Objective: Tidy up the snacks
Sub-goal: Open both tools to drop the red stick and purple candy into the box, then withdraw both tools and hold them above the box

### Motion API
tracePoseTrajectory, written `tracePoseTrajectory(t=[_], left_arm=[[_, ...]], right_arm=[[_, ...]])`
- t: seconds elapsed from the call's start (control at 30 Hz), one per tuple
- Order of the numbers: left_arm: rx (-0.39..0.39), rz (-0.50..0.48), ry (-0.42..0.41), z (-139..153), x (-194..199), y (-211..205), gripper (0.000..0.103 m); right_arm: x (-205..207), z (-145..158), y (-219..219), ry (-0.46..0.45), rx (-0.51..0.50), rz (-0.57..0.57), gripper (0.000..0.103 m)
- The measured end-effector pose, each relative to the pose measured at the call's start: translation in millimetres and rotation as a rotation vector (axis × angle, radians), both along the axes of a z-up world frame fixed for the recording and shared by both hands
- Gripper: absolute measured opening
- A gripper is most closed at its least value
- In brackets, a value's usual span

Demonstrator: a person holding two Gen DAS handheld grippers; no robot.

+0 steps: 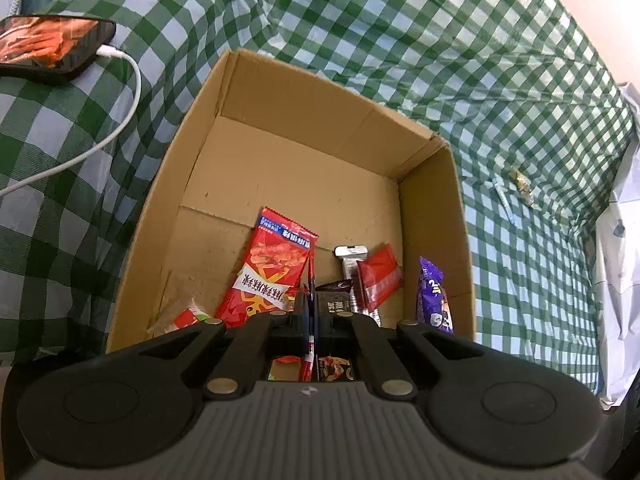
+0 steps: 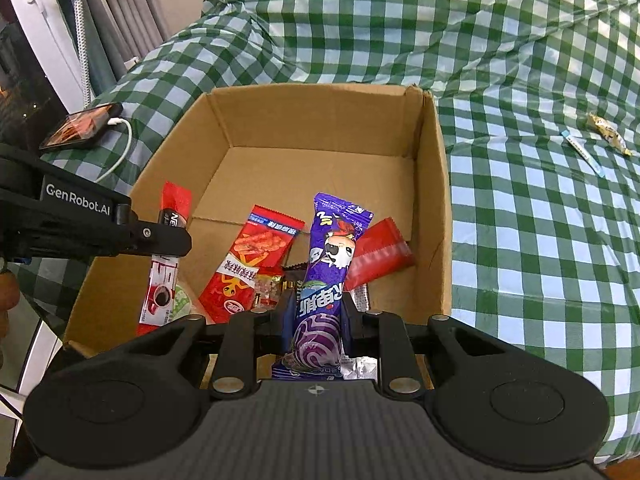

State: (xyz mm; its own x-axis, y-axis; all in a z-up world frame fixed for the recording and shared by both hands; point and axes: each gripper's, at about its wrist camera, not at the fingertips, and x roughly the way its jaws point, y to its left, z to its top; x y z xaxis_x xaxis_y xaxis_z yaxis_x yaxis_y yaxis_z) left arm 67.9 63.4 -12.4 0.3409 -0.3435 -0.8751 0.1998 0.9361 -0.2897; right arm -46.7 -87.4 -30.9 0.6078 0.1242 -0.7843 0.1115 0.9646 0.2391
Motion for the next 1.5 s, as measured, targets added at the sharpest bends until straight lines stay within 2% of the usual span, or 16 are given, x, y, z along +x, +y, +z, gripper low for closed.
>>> tracePoseTrajectory(t=[0.27,0.3,0.33,0.37,0.4,0.43,0.47,0.5,0.67,0.9,1.03,1.17,1.5], left_arm=[[0.027,0.014,0.028,-11,8,0,0.002],[0.031,0.026,0.032,-11,9,1,0.005],[0.034,0.036,0.031,-11,10,2,0.017],[0.032,0.042,0.033,-11,11,3,0.028],[0.032,0.052,0.035,-10,12,5,0.059],[0.033,0.07,0.031,-9,11,7,0.086],[0.039,0.091,0.022,-7,10,9,0.094],[0.045,0.108,0.005,-4,8,11,0.098],[0.078,0.097,-0.03,11,-4,15,0.102],[0.143,0.058,-0.073,31,-37,23,0.102],[0.147,0.06,-0.074,39,-61,32,0.102],[0.164,0.057,-0.106,50,-85,40,0.102],[0.192,0.037,-0.184,67,-139,45,0.103]], right_arm=[[9,-10,0,0.021,0.017,0.001,0.024],[10,-10,0,0.022,0.017,0.001,0.024],[11,-11,-1,0.023,0.013,-0.001,0.024],[10,-11,-1,0.02,0.002,-0.007,0.03],[11,-10,0,0.015,-0.012,-0.01,0.037],[12,-9,0,0.01,-0.018,-0.012,0.052],[11,-7,-1,0.005,-0.015,-0.018,0.063],[11,-6,-3,0.002,-0.007,-0.028,0.067],[2,4,-5,0.013,0.014,-0.061,0.084],[-34,22,5,0.0,0.018,-0.064,0.09],[-59,33,14,-0.014,-0.004,-0.057,0.092],[-82,42,26,-0.033,-0.031,-0.039,0.098],[-126,66,44,-0.114,-0.096,-0.024,0.102]])
